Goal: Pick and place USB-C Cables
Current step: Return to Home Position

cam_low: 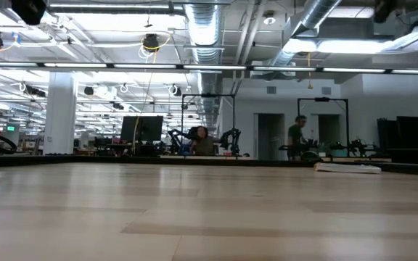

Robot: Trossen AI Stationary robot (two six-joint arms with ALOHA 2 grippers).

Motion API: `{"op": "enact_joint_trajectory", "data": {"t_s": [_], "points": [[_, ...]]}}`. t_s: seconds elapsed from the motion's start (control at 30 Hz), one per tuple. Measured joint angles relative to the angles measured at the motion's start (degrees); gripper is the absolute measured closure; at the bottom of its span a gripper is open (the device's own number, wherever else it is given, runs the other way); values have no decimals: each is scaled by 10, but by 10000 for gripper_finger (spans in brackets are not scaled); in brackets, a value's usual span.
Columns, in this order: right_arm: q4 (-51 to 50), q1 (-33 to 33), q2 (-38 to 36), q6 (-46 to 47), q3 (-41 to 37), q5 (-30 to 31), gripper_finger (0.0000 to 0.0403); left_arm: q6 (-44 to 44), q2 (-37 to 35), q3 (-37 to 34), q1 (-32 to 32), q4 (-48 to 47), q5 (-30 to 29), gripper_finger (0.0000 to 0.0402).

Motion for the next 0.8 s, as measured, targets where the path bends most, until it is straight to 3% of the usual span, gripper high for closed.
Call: {"op": "enact_joint_trajectory", "data": {"t_s": [0.17,0.3,0.63,0.8], "points": [[15,0,-137,0,-80,-1,268,-7,0,-47,0,-2,-43,207],[26,-2,-136,-26,-98,4,268,-26,0,-83,0,30,-60,207],[-22,-2,-136,-11,-97,-6,269,-36,1,-241,0,265,75,207],[-43,-2,-137,7,-111,-4,270,-36,0,-330,0,384,114,207]]}}
